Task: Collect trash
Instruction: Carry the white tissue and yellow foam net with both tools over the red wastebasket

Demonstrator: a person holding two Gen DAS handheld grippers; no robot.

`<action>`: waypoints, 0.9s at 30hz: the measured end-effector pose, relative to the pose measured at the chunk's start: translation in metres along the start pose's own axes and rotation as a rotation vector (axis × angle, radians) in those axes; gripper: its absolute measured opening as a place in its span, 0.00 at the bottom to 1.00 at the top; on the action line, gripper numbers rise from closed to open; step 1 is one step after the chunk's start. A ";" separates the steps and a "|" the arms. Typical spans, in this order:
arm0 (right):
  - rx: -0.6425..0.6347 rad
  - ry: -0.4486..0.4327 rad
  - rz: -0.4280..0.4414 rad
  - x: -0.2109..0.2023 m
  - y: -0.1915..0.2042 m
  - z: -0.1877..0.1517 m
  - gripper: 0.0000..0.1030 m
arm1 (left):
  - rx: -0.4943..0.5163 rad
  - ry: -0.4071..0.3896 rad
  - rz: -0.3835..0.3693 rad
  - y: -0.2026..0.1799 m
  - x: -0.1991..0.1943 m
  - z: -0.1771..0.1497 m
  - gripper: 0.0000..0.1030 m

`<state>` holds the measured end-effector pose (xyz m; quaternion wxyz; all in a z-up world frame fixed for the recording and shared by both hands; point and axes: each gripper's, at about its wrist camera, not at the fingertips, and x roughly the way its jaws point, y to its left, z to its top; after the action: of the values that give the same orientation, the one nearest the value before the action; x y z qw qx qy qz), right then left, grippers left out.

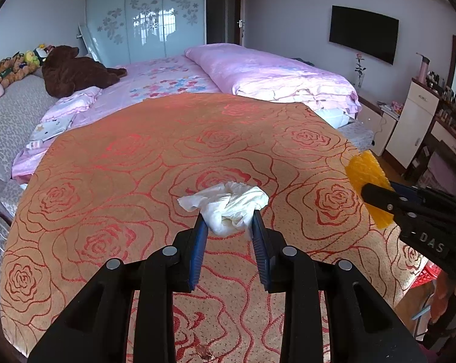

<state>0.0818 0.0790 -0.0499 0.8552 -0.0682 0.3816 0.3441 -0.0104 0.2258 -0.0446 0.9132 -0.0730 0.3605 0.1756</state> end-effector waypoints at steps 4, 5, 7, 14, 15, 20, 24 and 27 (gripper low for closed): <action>0.016 -0.009 -0.002 -0.011 -0.005 -0.004 0.25 | 0.008 -0.004 -0.007 -0.003 -0.003 0.000 0.27; 0.020 -0.011 -0.002 -0.013 -0.007 -0.005 0.25 | 0.010 -0.005 -0.008 -0.006 -0.004 -0.001 0.27; 0.029 -0.017 -0.003 -0.019 -0.009 -0.008 0.25 | 0.016 -0.007 -0.012 -0.009 -0.005 -0.001 0.27; 0.057 -0.033 -0.020 -0.036 -0.022 -0.015 0.25 | 0.028 -0.008 -0.019 -0.020 -0.007 -0.002 0.27; 0.063 -0.035 -0.024 -0.038 -0.025 -0.017 0.25 | 0.030 -0.007 -0.021 -0.022 -0.007 -0.002 0.27; 0.086 -0.035 -0.043 -0.045 -0.034 -0.022 0.25 | 0.043 -0.006 -0.031 -0.032 -0.008 -0.002 0.27; 0.097 -0.036 -0.057 -0.048 -0.042 -0.024 0.25 | 0.062 -0.006 -0.043 -0.042 -0.008 -0.002 0.27; 0.102 -0.040 -0.063 -0.052 -0.046 -0.026 0.25 | 0.073 -0.004 -0.053 -0.048 -0.008 -0.001 0.27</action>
<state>0.0712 0.0069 -0.0382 0.8755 -0.0293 0.3790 0.2984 0.0015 0.1784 -0.0397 0.9202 -0.0486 0.3629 0.1383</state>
